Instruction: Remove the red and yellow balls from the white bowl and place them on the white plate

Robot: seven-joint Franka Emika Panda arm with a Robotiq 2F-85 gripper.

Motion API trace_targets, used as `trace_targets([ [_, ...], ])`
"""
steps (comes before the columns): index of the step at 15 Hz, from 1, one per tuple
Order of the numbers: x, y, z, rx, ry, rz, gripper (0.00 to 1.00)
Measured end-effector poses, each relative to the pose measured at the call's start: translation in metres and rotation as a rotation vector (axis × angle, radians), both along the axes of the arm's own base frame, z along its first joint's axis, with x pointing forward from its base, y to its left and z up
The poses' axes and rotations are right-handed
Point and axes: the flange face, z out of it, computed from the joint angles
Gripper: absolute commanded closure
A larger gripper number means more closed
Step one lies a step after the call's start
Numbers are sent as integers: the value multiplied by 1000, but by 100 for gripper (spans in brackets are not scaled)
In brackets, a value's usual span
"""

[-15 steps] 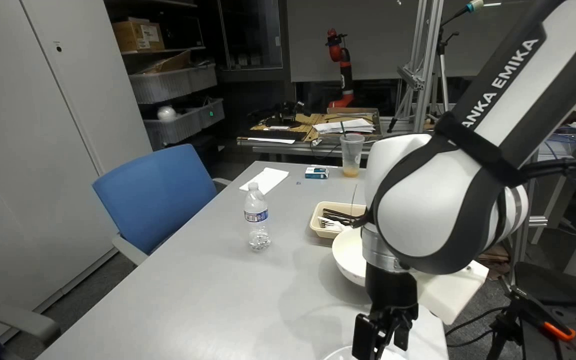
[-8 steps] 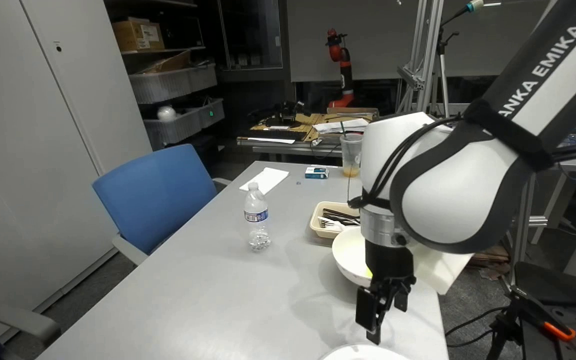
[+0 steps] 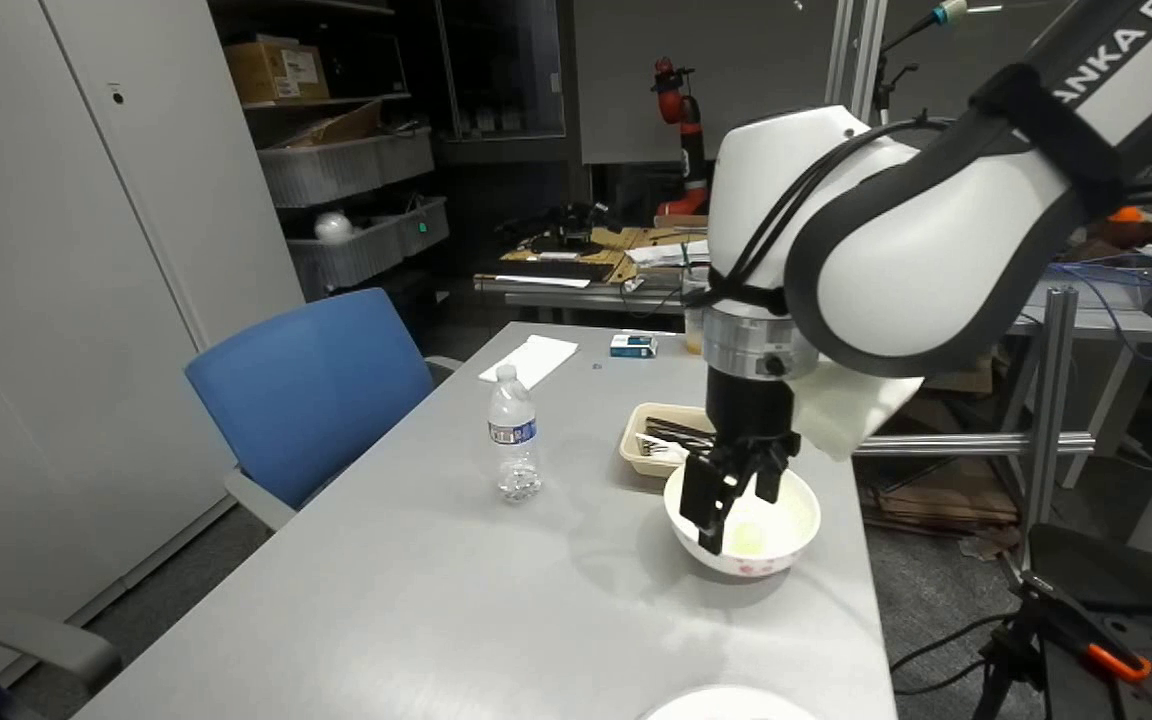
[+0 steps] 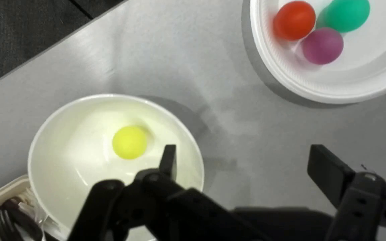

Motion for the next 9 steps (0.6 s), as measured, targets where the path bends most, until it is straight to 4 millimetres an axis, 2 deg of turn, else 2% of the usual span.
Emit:
trace_targets([
  [4,18,-25,6,-31,-23,-63,0],
  [9,36,-58,-14,-70,-22,-161,0],
])
